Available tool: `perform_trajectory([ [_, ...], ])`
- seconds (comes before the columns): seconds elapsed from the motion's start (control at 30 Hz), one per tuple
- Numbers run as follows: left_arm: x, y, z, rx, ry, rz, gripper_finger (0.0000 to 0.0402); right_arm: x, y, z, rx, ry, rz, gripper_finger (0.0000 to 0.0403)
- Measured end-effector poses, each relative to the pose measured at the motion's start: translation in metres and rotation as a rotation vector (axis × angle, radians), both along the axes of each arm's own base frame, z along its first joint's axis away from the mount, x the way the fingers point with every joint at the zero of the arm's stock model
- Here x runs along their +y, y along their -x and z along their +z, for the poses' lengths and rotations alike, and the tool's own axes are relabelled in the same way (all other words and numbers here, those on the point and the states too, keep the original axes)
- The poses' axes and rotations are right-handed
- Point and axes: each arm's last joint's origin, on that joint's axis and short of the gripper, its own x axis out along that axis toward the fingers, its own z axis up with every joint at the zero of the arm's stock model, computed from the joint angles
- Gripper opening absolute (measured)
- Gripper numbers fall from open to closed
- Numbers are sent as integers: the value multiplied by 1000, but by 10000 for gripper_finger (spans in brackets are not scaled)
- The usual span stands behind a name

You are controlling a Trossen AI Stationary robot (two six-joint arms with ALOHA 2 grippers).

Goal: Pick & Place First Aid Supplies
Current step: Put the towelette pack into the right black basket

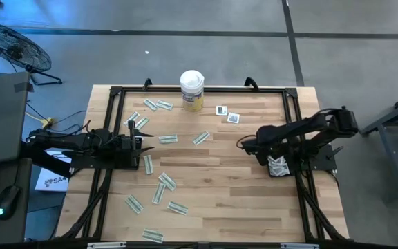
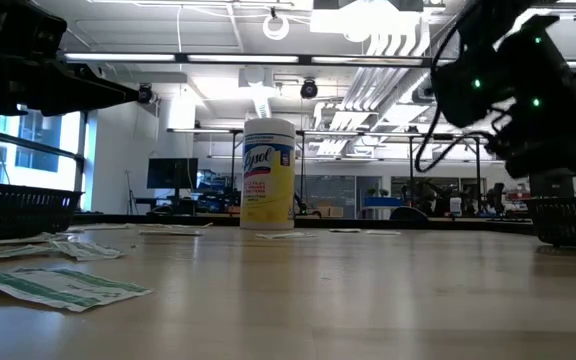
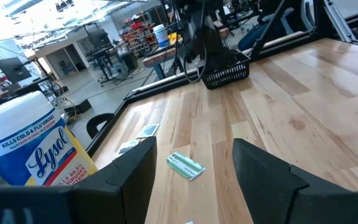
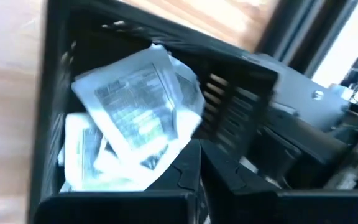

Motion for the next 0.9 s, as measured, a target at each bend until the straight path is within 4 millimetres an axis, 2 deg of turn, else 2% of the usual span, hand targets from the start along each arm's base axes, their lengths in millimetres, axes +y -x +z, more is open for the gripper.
perform_trajectory([
  [0.13, 0, 0, 0, 0, 0, 0, 206, 3, -11, 23, -30, 9, 6, 4],
  [0.23, 0, 0, 0, 0, 0, 0, 206, 4, -26, 40, -116, 56, 26, 8],
  [0.37, 0, 0, 0, 0, 0, 0, 206, 1, -49, 59, -317, 255, 88, 9],
  [0.47, 0, 0, 0, 0, 0, 0, 206, -5, -70, 64, -515, 420, 148, 7],
  [0.57, 0, 0, 0, 0, 0, 0, 206, -17, -89, 61, -684, 509, 212, 9],
  [0.7, 0, 0, 0, 0, 0, 0, 206, -38, -103, 44, -833, 568, 260, 20],
  [0.9, 0, 0, 0, 1, 0, 0, 206, -74, -113, 8, -864, 621, 255, 69],
])
